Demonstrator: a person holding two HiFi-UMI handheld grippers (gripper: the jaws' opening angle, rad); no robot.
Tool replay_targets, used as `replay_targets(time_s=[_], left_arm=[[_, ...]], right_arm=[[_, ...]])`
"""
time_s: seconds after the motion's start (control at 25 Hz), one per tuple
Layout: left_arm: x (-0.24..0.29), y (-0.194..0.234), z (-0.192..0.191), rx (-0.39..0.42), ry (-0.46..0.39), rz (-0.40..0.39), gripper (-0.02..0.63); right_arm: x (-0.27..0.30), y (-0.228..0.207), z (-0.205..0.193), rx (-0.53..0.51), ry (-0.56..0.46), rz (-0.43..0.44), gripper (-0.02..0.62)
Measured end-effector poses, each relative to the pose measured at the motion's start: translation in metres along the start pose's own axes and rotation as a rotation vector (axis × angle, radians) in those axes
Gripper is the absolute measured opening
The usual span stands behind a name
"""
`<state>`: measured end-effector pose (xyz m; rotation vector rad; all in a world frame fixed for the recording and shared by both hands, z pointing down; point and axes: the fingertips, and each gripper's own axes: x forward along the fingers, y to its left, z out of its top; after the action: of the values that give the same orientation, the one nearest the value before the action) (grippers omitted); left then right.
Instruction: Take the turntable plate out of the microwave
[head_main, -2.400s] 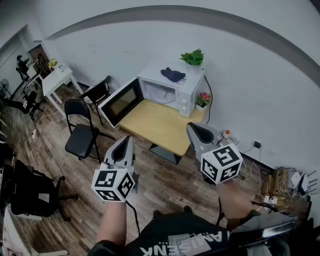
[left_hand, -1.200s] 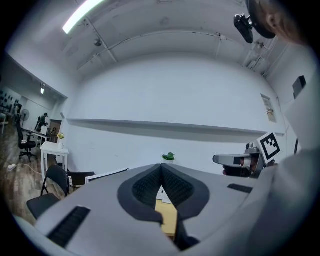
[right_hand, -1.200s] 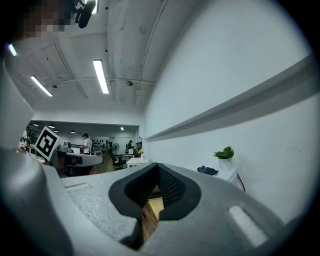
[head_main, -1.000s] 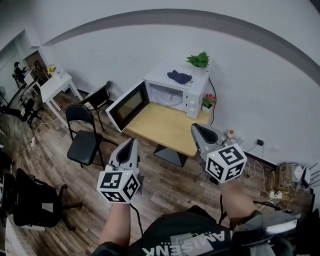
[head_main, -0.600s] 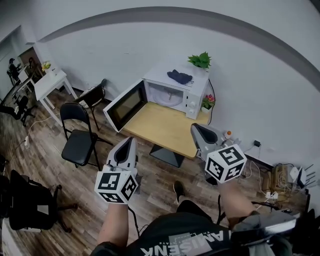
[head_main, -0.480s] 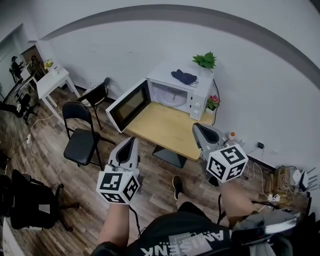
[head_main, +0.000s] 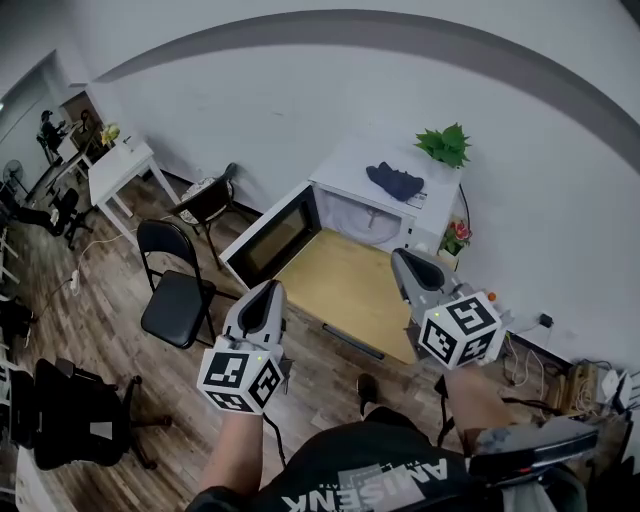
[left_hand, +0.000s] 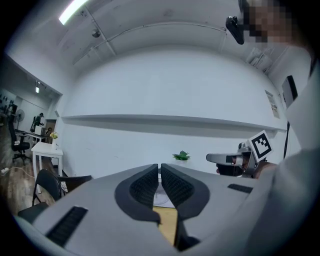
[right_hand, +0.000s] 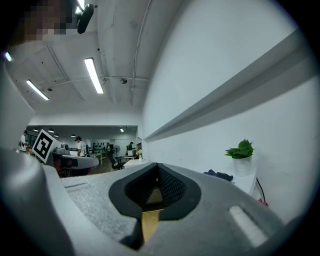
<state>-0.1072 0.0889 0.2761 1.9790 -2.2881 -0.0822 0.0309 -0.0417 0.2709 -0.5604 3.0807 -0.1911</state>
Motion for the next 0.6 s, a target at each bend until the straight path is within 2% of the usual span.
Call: replay_targets(time_s=[0.28,0.6], left_arm=[[0.079,0.012,-0.001,-0.013,0.018,0.005,0.002],[0.153,0.016,-0.001,0.001,0.037,-0.009,0.002]], right_arm=[[0.046,-0.060,0.007,-0.009,0.000,0.017,0.005],[0.076,-0.108,0.011,-0.027,-0.007,0.030,0.005]])
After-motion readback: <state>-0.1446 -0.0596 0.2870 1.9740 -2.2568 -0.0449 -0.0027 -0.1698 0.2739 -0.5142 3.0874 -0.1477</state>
